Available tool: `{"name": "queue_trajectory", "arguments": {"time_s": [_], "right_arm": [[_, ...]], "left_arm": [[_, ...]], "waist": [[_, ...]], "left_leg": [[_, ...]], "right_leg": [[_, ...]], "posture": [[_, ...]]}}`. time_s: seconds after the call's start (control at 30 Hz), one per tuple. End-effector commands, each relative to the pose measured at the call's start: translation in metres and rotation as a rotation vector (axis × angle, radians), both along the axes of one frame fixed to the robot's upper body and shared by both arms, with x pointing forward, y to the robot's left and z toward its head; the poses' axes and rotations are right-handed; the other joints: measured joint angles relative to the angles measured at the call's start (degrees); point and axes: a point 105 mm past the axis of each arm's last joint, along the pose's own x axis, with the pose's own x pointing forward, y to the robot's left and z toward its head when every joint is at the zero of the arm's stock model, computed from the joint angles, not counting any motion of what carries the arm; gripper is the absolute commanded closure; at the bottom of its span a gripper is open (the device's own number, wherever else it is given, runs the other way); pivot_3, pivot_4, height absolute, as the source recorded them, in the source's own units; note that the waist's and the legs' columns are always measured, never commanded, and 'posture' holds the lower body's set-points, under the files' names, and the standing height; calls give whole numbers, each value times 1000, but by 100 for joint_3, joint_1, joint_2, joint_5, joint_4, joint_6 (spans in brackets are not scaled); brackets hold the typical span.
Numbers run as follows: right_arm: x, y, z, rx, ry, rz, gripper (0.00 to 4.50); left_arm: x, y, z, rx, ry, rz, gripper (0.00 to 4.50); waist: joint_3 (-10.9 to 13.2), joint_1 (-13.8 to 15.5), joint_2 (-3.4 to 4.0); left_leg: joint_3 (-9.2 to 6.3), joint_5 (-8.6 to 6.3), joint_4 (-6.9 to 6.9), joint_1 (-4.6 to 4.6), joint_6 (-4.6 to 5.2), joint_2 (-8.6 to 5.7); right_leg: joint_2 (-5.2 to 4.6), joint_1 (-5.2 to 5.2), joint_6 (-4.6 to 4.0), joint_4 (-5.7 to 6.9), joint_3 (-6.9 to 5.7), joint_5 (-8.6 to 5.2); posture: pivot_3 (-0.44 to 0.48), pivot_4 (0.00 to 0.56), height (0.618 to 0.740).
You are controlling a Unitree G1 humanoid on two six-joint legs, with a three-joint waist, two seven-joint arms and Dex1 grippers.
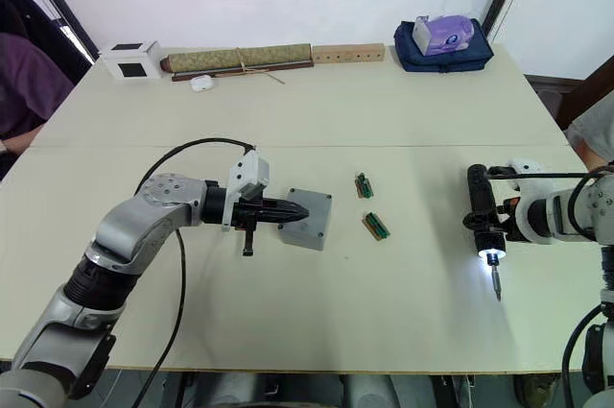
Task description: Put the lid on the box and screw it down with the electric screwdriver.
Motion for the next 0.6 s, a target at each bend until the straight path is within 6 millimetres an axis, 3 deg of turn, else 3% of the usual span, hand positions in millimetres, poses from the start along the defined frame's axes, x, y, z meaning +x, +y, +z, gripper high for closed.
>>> {"name": "queue_trajectory", "arguments": {"time_s": [0.03, 0.1, 0.3, 0.4, 0.53, 0.57, 0.6], "right_arm": [[2, 2, 5, -22, -34, 24, 82], [5, 2, 14, -42, -77, 25, 82], [23, 3, 77, -247, -314, 127, 82], [26, 21, 101, -242, -401, 209, 82], [24, 71, 125, -223, -561, 466, 82], [13, 106, 112, -143, -584, 640, 82], [3, 129, 103, -83, -596, 753, 82]], "left_arm": [[4, 1, 7, -9, -42, -1, 4500], [7, 1, 7, -12, -39, 0, 4500], [19, 9, 8, -35, -28, 52, 4500], [25, 13, 10, -53, -25, 87, 4500], [44, 24, 21, -99, -43, 193, 4500], [55, 34, 21, -85, -63, 262, 4500], [62, 41, 20, -73, -77, 308, 4500]], "waist": [[-1, -1, -4], [-1, -5, -4], [2, -19, 11], [2, -24, 10], [2, -8, 8], [2, -6, 7], [-6, -1, -6]], "left_leg": [[1, 0, 2, 0, 0, -1], [1, 0, 2, 0, 0, -1], [2, 0, 1, -1, -1, 0], [1, 0, 0, 0, -1, 4], [-1, 1, 1, -1, -1, 5], [-2, 1, 1, -2, -1, 5], [-3, 1, 1, -2, -1, 4]], "right_leg": [[-1, 1, 1, -1, 0, 1], [-2, 1, 2, 0, 1, 1], [0, -8, 2, 6, 1, 1], [4, -8, 2, 4, 1, 1], [4, -8, 2, 7, 0, 1], [4, -8, 1, 7, -1, 1], [4, -8, 2, 6, -1, 1]], "posture": [[0, 150, 740], [0, 150, 740], [0, 150, 740], [0, 150, 740], [0, 150, 740], [0, 150, 740], [0, 150, 740]]}}
